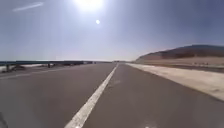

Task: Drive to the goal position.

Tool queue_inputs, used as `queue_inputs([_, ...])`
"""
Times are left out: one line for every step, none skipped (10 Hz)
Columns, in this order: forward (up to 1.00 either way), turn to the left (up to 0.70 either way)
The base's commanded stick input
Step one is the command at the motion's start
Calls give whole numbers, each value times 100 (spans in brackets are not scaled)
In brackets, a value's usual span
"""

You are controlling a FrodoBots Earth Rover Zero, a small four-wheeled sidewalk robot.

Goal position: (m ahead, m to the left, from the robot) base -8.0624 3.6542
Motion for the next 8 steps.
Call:
queue_inputs([100, 0])
queue_inputs([100, 0])
queue_inputs([100, 0])
queue_inputs([100, 0])
queue_inputs([100, 0])
queue_inputs([100, 0])
queue_inputs([100, 0])
queue_inputs([100, 0])
